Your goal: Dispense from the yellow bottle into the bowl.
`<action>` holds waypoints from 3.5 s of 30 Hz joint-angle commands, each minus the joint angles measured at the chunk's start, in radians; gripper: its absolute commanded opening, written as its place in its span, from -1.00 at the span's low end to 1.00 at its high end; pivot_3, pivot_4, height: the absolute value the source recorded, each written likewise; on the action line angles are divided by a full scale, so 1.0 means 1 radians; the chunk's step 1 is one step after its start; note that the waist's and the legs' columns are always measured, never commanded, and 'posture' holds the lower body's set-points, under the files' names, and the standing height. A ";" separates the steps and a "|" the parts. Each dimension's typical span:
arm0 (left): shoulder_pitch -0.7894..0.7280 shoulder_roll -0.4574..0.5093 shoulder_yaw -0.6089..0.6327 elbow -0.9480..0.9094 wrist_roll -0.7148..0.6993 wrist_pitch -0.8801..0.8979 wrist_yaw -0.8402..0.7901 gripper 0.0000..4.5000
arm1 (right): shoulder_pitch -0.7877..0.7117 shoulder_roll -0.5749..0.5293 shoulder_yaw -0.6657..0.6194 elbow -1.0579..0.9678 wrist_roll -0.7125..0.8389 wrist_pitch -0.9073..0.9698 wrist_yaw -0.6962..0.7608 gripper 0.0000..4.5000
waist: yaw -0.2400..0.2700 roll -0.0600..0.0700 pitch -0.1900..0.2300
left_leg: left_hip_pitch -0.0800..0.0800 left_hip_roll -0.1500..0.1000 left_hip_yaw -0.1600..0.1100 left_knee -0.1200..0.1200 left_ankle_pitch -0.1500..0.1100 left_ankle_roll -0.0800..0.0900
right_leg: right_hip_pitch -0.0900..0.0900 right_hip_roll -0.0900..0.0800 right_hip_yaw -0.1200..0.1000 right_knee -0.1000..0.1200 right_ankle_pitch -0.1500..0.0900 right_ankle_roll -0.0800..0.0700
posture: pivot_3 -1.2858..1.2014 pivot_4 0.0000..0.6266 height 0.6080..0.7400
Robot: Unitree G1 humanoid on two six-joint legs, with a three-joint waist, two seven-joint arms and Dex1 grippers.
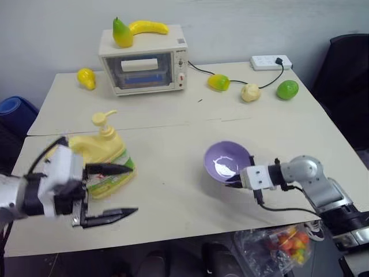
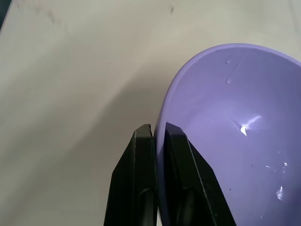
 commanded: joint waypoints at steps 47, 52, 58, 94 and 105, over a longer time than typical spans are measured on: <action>-0.673 0.156 -0.365 0.902 0.421 -0.202 -0.426 -0.99 | -1.117 0.801 0.060 1.107 -0.189 -0.060 0.090 -1.00 | -0.082 0.000 0.001 | -0.026 -0.001 -0.002 0.016 0.003 -0.006 | -0.032 -0.003 -0.021 0.033 0.000 -0.001 | 0.03 -0.52 1.00; -0.644 0.148 -0.352 0.881 0.431 -0.211 -0.419 -0.99 | -1.117 0.812 0.051 1.105 -0.186 -0.059 0.118 -1.00 | -0.080 0.000 0.001 | -0.026 -0.002 -0.003 0.016 0.003 -0.007 | -0.032 -0.005 -0.021 0.033 0.000 -0.001 | 0.03 -0.52 1.00; -0.634 0.146 -0.346 0.868 0.430 -0.210 -0.416 -0.99 | -1.117 0.814 0.055 1.103 -0.192 -0.072 0.126 -1.00 | -0.081 0.000 0.001 | -0.026 -0.001 -0.004 0.017 0.003 -0.007 | -0.032 -0.004 -0.021 0.033 0.000 -0.002 | 0.03 -0.52 1.00; -0.534 0.130 -0.305 0.803 0.419 -0.144 -0.347 -0.99 | -1.180 0.871 -0.016 1.198 -0.242 -0.057 0.001 -1.00 | -0.083 0.000 0.001 | -0.026 -0.001 -0.004 0.017 0.003 -0.007 | -0.032 -0.004 -0.020 0.035 0.000 -0.002 | 0.03 -0.52 1.00; -0.490 0.123 -0.300 0.773 0.426 -0.136 -0.345 -0.99 | -1.179 0.871 -0.017 1.197 -0.252 -0.064 0.003 -1.00 | -0.084 0.000 0.000 | -0.026 -0.001 -0.004 0.017 0.003 -0.007 | -0.032 -0.004 -0.020 0.035 0.000 -0.002 | 0.03 -0.52 1.00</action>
